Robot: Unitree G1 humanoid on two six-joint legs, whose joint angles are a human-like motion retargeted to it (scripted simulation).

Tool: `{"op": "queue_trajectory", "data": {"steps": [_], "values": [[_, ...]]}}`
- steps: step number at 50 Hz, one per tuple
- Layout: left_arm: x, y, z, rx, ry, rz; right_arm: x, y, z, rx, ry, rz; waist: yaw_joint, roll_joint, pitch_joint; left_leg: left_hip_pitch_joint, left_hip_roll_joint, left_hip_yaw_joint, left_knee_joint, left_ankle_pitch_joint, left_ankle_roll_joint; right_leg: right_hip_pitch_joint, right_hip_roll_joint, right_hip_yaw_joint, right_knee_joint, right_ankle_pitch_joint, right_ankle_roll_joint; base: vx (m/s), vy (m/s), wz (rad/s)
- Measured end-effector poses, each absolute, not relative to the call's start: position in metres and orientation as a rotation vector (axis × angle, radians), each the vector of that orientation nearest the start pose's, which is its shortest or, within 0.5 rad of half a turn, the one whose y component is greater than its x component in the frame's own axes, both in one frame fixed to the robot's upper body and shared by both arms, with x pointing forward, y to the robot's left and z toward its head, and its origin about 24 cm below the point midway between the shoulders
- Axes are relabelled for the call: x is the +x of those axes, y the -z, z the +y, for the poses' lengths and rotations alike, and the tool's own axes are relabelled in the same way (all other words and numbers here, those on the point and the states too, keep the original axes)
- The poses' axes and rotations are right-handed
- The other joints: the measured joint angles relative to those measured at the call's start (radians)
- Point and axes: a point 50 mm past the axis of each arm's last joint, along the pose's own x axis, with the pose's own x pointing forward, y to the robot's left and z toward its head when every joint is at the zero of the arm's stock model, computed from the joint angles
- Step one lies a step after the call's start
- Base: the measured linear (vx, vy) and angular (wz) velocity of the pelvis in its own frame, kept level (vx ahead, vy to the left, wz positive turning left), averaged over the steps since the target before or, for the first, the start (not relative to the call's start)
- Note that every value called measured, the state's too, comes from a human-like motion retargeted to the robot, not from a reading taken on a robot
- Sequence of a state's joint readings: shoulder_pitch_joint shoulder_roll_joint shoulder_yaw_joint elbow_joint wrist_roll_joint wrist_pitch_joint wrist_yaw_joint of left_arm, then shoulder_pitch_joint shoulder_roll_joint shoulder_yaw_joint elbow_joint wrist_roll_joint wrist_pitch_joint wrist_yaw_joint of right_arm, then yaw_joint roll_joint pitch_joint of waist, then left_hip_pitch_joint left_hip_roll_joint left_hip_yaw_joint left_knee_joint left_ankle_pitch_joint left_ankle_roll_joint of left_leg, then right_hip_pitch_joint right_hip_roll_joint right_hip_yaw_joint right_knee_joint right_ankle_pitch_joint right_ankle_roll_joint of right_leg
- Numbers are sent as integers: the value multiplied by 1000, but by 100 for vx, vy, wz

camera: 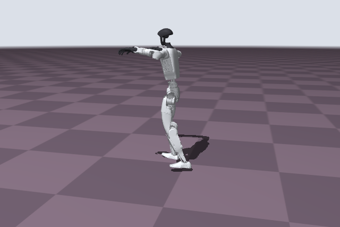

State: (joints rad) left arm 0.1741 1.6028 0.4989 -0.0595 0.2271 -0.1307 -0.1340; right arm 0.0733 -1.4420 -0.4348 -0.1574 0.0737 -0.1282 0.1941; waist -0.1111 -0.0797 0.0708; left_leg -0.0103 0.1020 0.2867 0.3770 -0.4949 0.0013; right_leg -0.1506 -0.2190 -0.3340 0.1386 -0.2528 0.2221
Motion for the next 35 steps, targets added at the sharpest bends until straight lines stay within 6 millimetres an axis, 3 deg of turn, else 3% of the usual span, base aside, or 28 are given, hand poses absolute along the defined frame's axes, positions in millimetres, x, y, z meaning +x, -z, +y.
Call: {"op": "queue_trajectory", "data": {"steps": [3, 6, 12, 18, 24, 28, 32, 35], "values": [[231, -318, 313, 1864, -58, -251, 228, -300, -308, -1413, -34, -331, 22, 10, -12, -56, -16, -35, 64, -15, -26, 20, 9, 6, 8, -37, 3, 24, -11, -17], [229, -316, 311, 1843, -64, -274, 224, -298, -313, -1371, 0, -334, 47, 31, -5, -70, -36, -45, -54, -4, -79, 69, 48, 15, -59, -49, 2, 21, -7, -25], [220, -308, 304, 1738, -53, -349, 215, -295, -314, -1307, 42, -390, 69, 50, 14, -61, -50, -95, -108, -13, -11, 74, 72, 39, -35, -84, -15, 18, -4, -11], [209, -302, 285, 1408, -132, -669, 206, -280, -305, -1058, 169, -625, 43, 47, 44, -48, -32, -88, -145, -9, -22, 51, 87, 51, -3, -109, -22, 17, -2, -1], [205, -299, 241, 1033, -174, -1013, 205, -243, -278, -787, 114, -673, -32, 53, 78, -56, -20, -105, -197, -1, -46, 41, 98, 12, -16, -137, -24, 17, -3, 23], [209, -290, 206, 620, -116, -1140, 205, -213, -254, -616, 7, -613, -54, 67, 103, -57, -7, -92, -211, -4, -66, 43, 109, -1, -36, -144, -27, 22, -6, -2], [220, -269, 182, 317, -32, -1092, 206, -185, -227, -458, -104, -559, -65, 72, 134, -62, -4, -77, -194, -3, -52, 50, 113, 4, -50, -138, -26, 26, -9, -8], [235, -236, 175, 239, 2, -929, 212, -165, -204, -297, -159, -533, -43, 52, 175, -94, -8, -55, -72, -6, 10, 64, 96, 28, -45, -142, -44, 29, -13, -34]]}}
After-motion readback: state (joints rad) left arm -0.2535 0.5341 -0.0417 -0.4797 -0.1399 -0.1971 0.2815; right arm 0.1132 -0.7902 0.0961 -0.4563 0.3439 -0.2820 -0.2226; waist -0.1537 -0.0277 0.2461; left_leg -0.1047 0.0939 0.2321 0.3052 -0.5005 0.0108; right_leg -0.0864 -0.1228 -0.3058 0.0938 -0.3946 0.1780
